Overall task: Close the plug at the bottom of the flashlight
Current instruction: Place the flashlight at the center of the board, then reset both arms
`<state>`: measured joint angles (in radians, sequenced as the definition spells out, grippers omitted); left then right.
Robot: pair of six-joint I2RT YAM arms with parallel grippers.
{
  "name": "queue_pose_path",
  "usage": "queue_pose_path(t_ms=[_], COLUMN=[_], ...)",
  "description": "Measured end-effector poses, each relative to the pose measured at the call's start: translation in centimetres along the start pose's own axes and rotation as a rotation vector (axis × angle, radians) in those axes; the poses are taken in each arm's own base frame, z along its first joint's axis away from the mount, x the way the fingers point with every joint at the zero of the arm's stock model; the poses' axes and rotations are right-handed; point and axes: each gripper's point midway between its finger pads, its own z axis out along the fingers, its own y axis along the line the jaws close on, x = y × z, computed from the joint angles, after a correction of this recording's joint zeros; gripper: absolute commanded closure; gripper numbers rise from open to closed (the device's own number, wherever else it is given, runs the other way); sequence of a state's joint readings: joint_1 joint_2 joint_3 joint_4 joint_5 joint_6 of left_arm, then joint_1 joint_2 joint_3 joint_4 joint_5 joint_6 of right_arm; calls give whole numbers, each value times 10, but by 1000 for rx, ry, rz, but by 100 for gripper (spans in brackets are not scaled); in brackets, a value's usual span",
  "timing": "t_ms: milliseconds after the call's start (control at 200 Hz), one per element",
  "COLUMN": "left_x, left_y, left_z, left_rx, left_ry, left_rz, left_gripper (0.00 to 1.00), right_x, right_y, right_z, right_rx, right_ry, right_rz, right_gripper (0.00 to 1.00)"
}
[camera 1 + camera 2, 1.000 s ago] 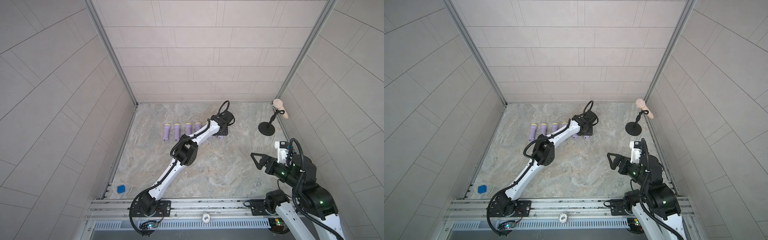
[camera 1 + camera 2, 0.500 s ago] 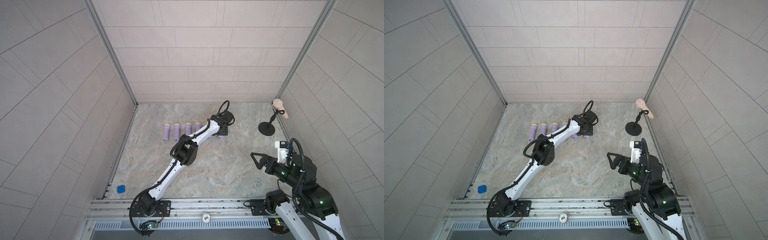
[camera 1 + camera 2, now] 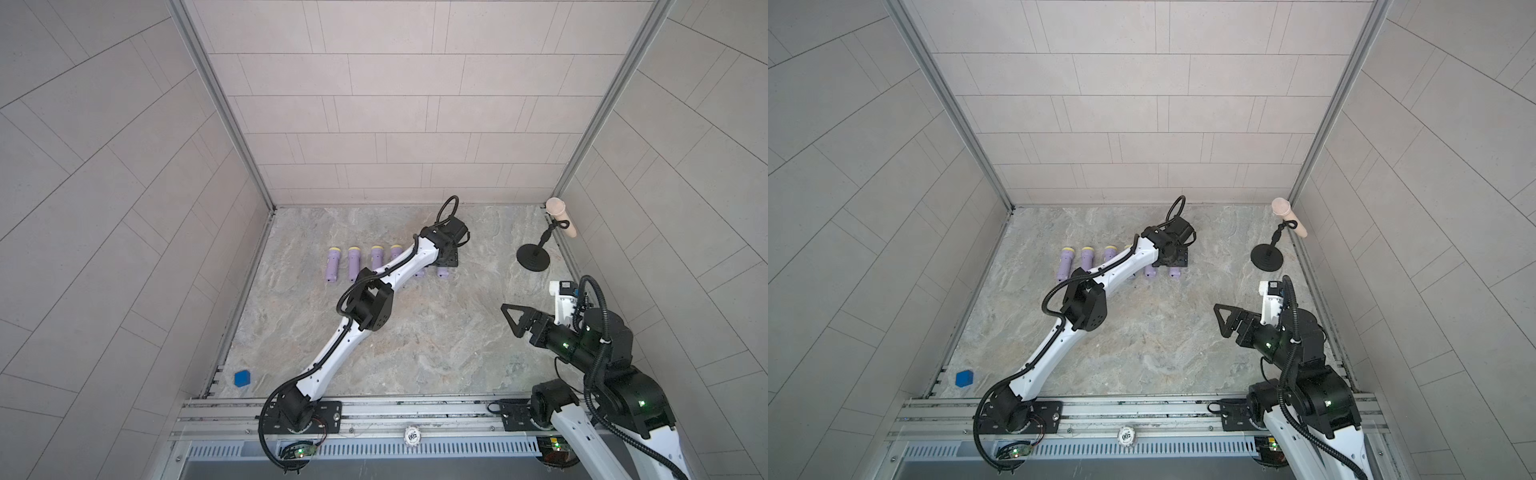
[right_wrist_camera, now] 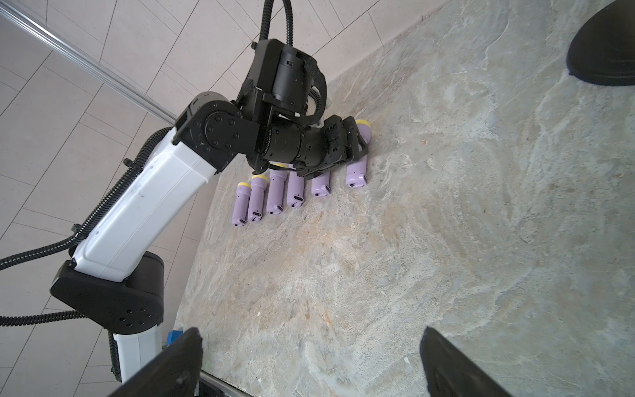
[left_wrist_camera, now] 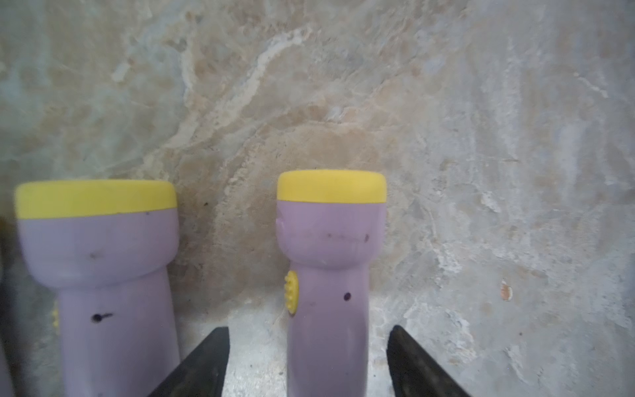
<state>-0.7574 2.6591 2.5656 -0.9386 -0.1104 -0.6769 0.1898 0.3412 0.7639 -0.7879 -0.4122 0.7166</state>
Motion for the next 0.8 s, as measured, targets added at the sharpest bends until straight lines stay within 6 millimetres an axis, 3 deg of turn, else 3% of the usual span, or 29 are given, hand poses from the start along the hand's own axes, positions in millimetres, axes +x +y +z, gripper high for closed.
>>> queue_pose_path(t_ms=[245, 415, 801], left_x=[-19, -39, -77], left_y=[-8, -17, -28], left_z=[-28, -59, -132], left_rx=[43, 86, 120], left_ry=[-53, -123, -300], left_rz=[-5, 0, 83], left_gripper=[9, 1, 0], right_x=[-1, -2, -13], right_y=[0, 0, 3], right_z=[1, 2, -6], right_rx=[-1, 4, 28], right_ry=[-3, -1, -34], right_rz=[-1, 3, -9], right_gripper=[0, 0, 0])
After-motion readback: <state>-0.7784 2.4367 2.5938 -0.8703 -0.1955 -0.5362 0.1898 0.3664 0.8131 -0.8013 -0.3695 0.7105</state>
